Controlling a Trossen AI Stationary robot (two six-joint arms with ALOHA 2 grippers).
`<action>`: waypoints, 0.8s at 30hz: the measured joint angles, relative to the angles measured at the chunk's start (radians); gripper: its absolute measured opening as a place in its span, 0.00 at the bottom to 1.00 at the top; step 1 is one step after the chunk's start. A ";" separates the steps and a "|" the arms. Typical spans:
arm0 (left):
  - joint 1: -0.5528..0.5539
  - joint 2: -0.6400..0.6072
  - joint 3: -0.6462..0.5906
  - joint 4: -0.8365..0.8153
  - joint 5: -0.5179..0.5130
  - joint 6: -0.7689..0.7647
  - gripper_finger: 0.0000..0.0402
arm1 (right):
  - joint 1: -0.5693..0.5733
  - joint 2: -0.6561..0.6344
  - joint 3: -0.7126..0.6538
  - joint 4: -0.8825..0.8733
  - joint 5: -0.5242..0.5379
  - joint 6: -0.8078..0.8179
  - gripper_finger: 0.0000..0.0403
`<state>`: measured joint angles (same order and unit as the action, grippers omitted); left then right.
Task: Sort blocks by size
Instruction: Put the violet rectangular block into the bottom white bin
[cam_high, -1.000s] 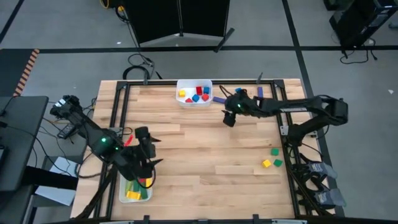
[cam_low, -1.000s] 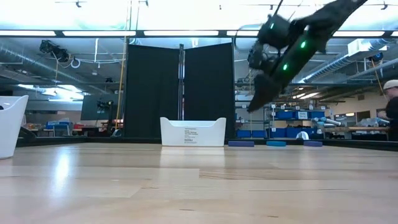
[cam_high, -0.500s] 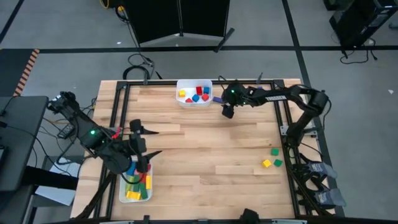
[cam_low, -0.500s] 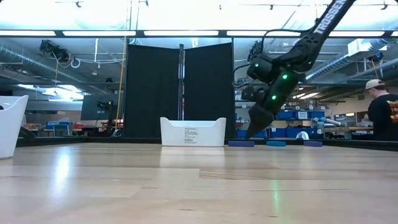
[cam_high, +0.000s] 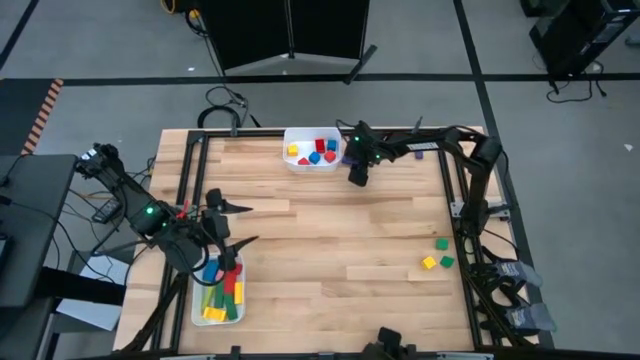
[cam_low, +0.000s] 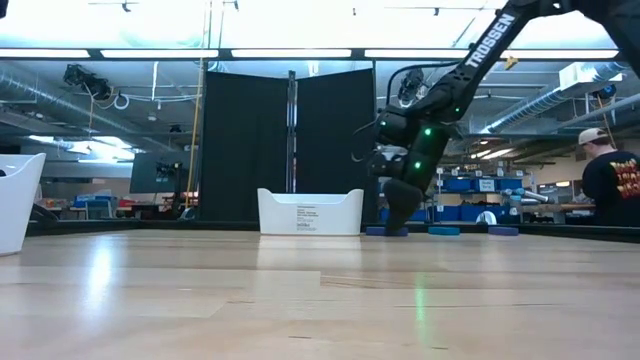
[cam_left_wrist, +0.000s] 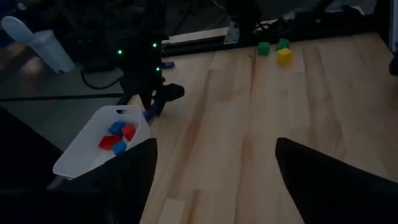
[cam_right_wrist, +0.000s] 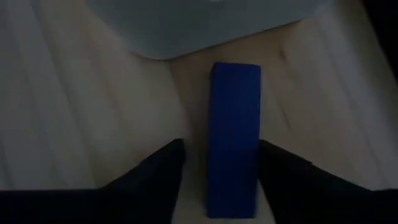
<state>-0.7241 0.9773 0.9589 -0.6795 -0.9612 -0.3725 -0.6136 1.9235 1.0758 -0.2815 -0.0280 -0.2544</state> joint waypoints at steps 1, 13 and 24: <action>0.000 -0.004 -0.004 0.002 -0.007 0.000 0.83 | 0.002 0.008 0.004 -0.011 0.000 0.009 0.47; 0.000 -0.026 -0.008 0.009 -0.046 0.000 0.83 | 0.100 -0.065 -0.004 -0.172 0.004 0.146 0.29; 0.000 -0.067 -0.008 0.154 -0.171 0.045 0.83 | 0.472 -0.154 -0.037 0.017 -0.023 0.311 0.29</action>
<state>-0.7236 0.9101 0.9504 -0.5255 -1.1323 -0.3271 -0.1416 1.7697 1.0389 -0.2645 -0.0505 0.0571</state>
